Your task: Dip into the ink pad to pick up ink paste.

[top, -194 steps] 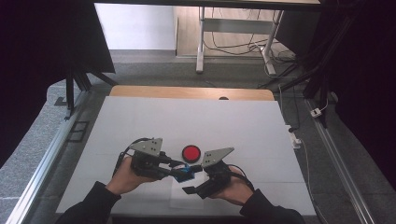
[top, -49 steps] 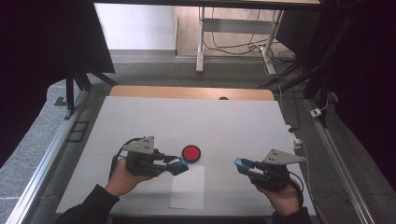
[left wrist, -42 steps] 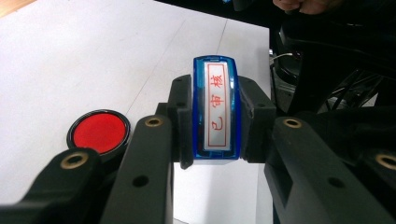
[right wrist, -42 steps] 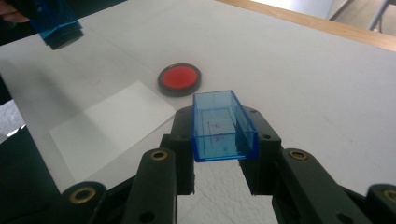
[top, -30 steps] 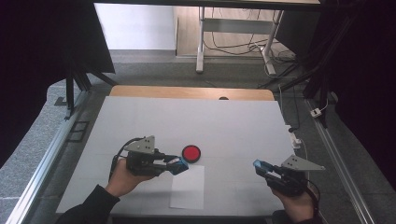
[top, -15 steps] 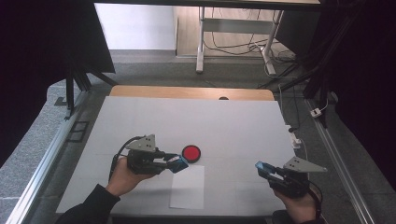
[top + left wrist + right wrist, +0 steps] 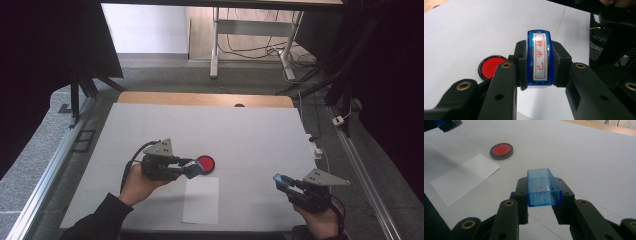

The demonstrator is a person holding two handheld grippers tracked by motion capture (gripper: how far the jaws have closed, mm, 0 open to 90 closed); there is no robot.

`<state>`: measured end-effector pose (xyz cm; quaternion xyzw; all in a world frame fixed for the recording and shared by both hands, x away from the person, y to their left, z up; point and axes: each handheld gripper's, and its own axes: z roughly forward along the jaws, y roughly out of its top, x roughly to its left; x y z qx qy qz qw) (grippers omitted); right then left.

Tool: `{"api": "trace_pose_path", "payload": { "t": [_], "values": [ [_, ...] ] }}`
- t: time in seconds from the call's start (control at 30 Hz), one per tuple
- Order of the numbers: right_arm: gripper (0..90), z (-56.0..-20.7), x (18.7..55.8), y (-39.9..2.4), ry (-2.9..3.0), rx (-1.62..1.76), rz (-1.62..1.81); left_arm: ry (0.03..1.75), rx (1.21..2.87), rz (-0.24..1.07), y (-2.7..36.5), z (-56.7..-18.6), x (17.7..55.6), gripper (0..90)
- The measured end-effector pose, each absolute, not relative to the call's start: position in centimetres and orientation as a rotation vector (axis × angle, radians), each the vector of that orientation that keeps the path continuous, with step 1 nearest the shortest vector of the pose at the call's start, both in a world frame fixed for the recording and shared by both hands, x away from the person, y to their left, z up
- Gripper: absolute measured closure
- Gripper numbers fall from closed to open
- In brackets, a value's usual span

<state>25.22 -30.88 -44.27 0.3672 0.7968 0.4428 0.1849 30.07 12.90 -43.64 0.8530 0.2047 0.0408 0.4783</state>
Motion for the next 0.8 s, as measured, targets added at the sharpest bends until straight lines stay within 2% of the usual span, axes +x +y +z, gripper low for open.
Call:
{"api": "trace_pose_path", "payload": {
  "t": [0.8],
  "values": [
    [68.6,-44.2,25.2,-30.9,2.244,1.026,1.263,0.582,2.153,0.126,10.2,-45.0,33.9,69.6]
  ]
}}
